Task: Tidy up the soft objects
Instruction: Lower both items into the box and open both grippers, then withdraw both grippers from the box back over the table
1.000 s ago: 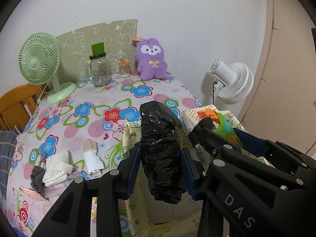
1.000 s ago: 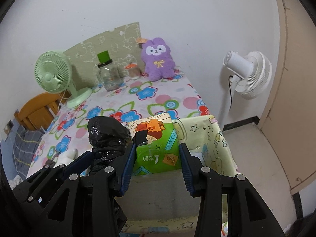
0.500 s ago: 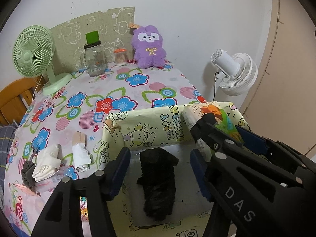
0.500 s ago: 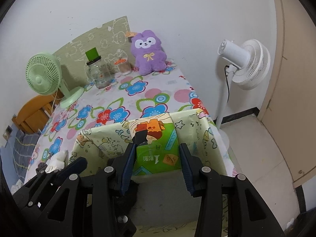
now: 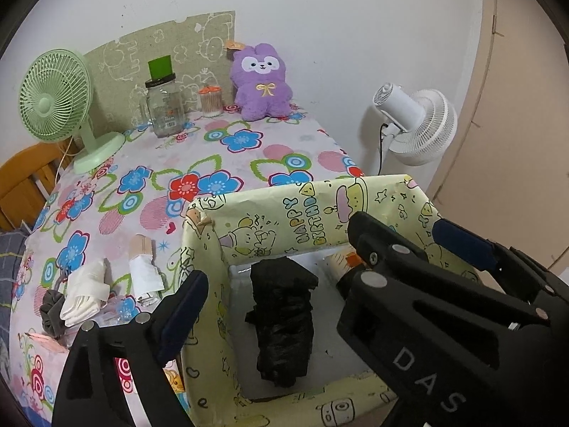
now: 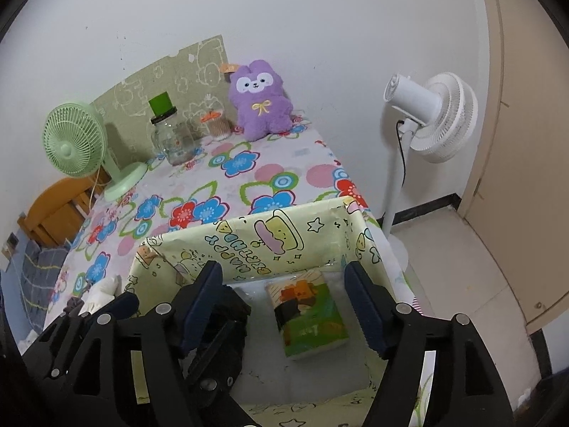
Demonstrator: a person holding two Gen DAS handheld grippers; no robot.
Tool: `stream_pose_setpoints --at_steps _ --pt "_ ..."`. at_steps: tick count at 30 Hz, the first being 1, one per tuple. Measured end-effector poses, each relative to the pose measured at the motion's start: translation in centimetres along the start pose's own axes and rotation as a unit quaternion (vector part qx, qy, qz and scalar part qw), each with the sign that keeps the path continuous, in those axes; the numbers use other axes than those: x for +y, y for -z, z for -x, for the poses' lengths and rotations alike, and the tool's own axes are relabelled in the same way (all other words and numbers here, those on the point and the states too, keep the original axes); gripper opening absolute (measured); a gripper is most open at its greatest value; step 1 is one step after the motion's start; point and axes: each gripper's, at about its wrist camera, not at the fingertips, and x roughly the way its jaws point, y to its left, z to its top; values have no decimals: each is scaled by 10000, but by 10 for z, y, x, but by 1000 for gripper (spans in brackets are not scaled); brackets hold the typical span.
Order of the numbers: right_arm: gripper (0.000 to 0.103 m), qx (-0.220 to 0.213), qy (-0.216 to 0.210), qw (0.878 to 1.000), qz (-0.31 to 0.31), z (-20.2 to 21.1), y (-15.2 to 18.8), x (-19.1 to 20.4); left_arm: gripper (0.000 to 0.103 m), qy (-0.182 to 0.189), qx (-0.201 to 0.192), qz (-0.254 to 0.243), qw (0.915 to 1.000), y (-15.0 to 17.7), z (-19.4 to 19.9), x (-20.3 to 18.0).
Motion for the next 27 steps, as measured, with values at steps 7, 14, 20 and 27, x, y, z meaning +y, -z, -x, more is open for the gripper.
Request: stream_pose_setpoints --at_steps 7,14,20,27 --pt "82 -128 94 9999 -47 13 2 3 93 120 -65 -12 9999 3 13 4" --pt "83 -210 140 9997 4 24 5 13 103 -185 -249 5 9995 6 28 14" --pt "84 -241 86 9996 98 33 8 28 103 -148 -268 68 9995 10 39 25" --pt "85 -301 74 9993 197 43 12 47 102 -96 -392 88 9991 14 54 39"
